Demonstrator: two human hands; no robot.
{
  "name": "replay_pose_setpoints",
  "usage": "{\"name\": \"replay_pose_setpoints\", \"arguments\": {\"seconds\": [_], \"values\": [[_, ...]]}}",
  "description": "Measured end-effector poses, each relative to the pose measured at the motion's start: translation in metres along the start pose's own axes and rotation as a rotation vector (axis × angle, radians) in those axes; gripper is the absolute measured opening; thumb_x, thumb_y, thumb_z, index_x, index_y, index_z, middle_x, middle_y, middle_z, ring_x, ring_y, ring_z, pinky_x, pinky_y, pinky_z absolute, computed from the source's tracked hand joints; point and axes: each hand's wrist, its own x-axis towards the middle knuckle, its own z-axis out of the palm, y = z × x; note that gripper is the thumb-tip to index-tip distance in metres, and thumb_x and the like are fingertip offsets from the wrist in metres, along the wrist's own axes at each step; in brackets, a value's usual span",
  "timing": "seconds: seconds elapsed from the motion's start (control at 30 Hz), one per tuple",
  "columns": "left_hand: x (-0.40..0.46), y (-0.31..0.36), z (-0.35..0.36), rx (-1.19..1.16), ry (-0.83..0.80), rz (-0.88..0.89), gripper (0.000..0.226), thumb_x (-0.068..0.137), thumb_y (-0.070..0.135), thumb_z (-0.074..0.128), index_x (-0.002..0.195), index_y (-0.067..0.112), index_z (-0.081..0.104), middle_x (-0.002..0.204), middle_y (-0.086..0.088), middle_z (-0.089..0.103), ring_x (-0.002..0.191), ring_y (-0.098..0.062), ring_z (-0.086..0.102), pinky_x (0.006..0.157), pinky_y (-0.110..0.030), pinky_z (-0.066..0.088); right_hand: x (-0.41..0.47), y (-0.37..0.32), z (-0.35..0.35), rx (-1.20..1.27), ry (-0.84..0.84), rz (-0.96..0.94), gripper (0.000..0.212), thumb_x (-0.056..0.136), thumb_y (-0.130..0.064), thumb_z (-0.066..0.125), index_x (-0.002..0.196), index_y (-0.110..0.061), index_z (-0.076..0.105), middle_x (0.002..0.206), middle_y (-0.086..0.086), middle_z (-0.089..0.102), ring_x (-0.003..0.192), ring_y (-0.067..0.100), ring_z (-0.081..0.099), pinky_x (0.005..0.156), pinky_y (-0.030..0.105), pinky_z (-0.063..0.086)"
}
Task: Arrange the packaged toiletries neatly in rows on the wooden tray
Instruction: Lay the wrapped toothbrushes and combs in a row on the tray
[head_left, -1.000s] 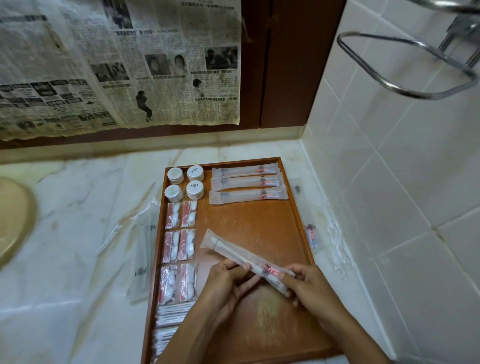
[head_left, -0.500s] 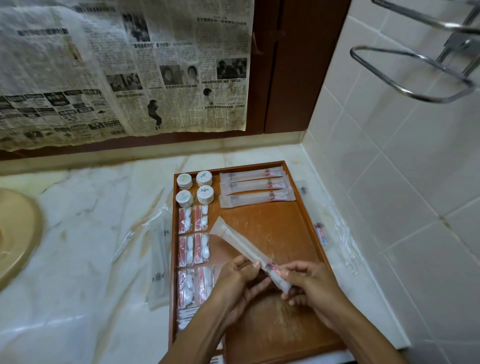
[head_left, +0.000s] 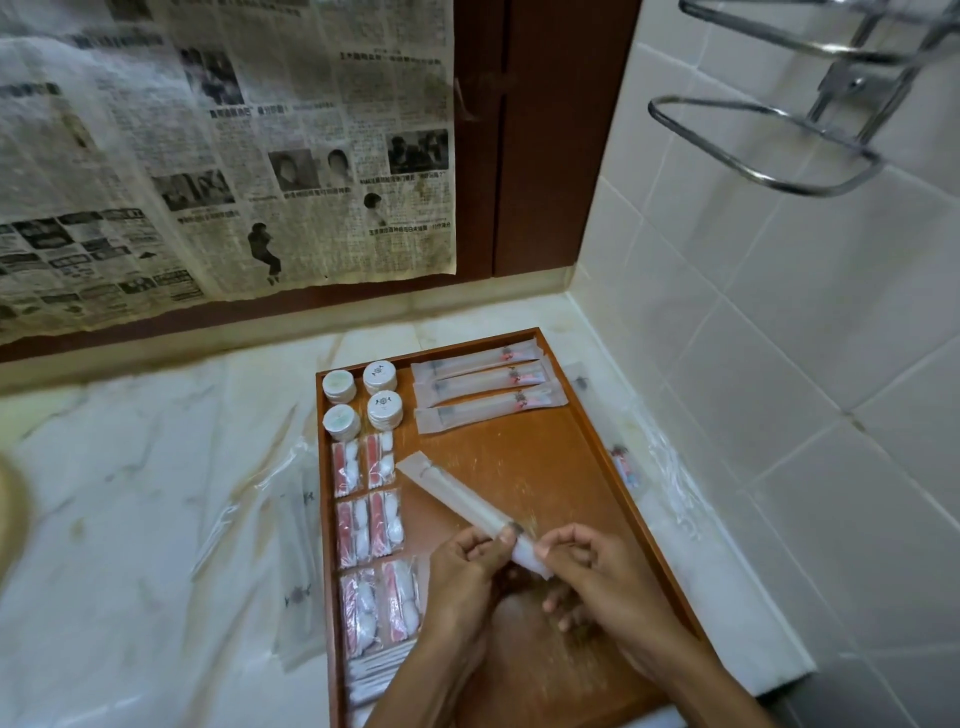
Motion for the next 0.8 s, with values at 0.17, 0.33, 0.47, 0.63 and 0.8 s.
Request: {"name": "replay_pose_setpoints", "arguments": {"seconds": [0.17, 0.33, 0.47, 0.63, 0.8], "values": [[0.002, 0.002, 0.001, 0.066, 0.041, 0.019, 0.043, 0.066, 0.025, 0.083, 0.084, -0.008, 0.062, 0.072, -0.029, 0.064, 0.060, -0.029, 0.061, 0.070, -0.045, 0.051, 0.002, 0.004, 0.003, 0.044, -0.036, 0.049, 0.016, 0.087, -0.012, 0.069, 0.092, 0.003, 0.066, 0.076, 0.018, 0.070, 0.058, 0.024, 0.063, 0.045, 0.027, 0.051], [0.002, 0.002, 0.001, 0.118, 0.073, -0.031, 0.012, 0.082, 0.001, 0.070, 0.084, -0.009, 0.064, 0.073, -0.029, 0.066, 0.065, -0.034, 0.064, 0.080, -0.058, 0.053, 0.008, 0.006, 0.004, -0.034, 0.039, 0.051, 0.019, 0.079, -0.011, 0.077, 0.088, 0.001, 0.064, 0.080, 0.022, 0.067, 0.061, 0.022, 0.065, 0.051, 0.030, 0.053], [0.003, 0.000, 0.000, 0.180, 0.118, -0.027, 0.008, 0.082, -0.002, 0.068, 0.074, -0.003, 0.067, 0.071, -0.028, 0.066, 0.067, -0.038, 0.065, 0.078, -0.065, 0.053, 0.005, 0.006, 0.008, -0.216, 0.105, -0.040, 0.015, 0.080, -0.014, 0.075, 0.084, -0.006, 0.064, 0.080, 0.018, 0.065, 0.058, 0.025, 0.065, 0.051, 0.037, 0.056], [0.001, 0.004, -0.001, 0.262, 0.064, 0.013, 0.021, 0.080, 0.017, 0.077, 0.073, -0.002, 0.074, 0.075, -0.028, 0.069, 0.065, -0.034, 0.067, 0.072, -0.050, 0.057, -0.005, 0.000, 0.010, -0.724, 0.146, -0.304, 0.012, 0.084, -0.029, 0.070, 0.078, -0.023, 0.063, 0.069, -0.006, 0.062, 0.069, 0.005, 0.056, 0.052, 0.016, 0.040], [0.004, 0.011, -0.003, 0.296, 0.122, 0.028, 0.024, 0.083, 0.017, 0.074, 0.070, -0.003, 0.073, 0.072, -0.030, 0.068, 0.058, -0.031, 0.059, 0.065, -0.046, 0.052, -0.008, -0.002, 0.013, -0.603, 0.126, -0.302, 0.007, 0.090, -0.018, 0.065, 0.085, -0.021, 0.069, 0.072, -0.006, 0.066, 0.070, 0.003, 0.062, 0.054, 0.012, 0.046]]}}
